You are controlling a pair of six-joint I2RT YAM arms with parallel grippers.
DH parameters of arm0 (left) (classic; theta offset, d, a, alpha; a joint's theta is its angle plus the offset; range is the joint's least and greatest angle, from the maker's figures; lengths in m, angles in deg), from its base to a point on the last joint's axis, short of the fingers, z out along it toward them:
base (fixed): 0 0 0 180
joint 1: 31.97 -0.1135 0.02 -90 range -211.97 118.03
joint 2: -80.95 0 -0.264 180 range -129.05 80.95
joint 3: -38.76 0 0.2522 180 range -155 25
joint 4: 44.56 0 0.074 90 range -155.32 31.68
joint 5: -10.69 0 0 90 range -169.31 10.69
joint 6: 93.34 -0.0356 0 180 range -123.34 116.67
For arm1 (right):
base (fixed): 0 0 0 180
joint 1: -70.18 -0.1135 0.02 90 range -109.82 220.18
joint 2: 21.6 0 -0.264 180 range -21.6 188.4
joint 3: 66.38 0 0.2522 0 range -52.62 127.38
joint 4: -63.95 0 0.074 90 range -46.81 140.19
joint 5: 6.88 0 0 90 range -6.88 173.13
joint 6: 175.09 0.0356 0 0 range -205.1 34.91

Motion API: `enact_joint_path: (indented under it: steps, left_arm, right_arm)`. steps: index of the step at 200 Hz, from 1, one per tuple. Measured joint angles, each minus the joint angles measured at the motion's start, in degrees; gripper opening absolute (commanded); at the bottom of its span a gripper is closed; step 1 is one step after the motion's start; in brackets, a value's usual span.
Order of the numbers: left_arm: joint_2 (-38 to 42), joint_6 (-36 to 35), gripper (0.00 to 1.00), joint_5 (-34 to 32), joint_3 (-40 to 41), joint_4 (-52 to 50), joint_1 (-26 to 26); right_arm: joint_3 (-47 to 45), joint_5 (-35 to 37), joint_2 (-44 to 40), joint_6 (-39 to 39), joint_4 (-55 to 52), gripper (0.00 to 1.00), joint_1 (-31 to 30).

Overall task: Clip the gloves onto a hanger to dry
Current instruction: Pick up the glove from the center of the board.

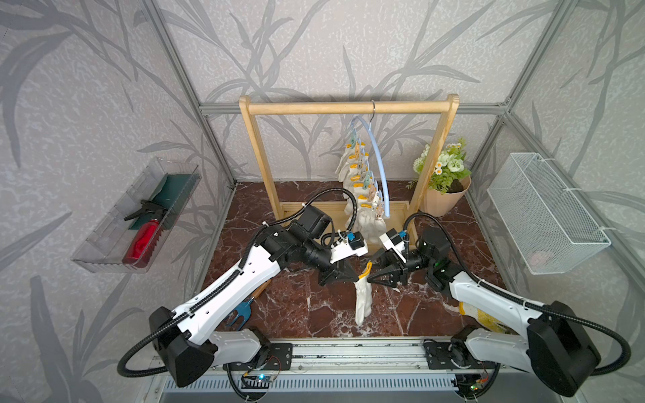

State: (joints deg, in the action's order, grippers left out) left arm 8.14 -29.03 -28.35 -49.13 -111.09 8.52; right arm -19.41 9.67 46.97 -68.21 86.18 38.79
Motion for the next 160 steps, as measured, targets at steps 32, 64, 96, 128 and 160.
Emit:
enact_joint_path:
  steps: [32,64,96,128,160]
  left_arm:
    - [0.35,0.35,0.00,-0.96,0.83,0.79,-0.44]
    - [1.29,0.87,0.00,-1.84,1.79,1.25,-1.25]
    - [2.34,1.31,0.00,-2.25,2.40,1.81,-2.14]
    - [2.51,1.51,0.00,-2.86,2.40,2.03,-2.84]
    - [2.49,1.77,0.00,-3.43,2.40,2.10,-3.21]
  right_arm:
    - [-0.07,0.63,-1.36,-2.16,-3.13,0.39,0.00]
    - [-0.09,1.40,-1.84,-3.89,-5.42,0.31,0.00]
    - [-0.15,1.77,-2.10,-4.96,-6.54,0.25,0.00]
    - [-0.24,2.10,-2.38,-5.40,-7.21,0.16,0.02]
    - [-0.24,2.56,-3.08,-6.05,-7.98,0.08,0.07]
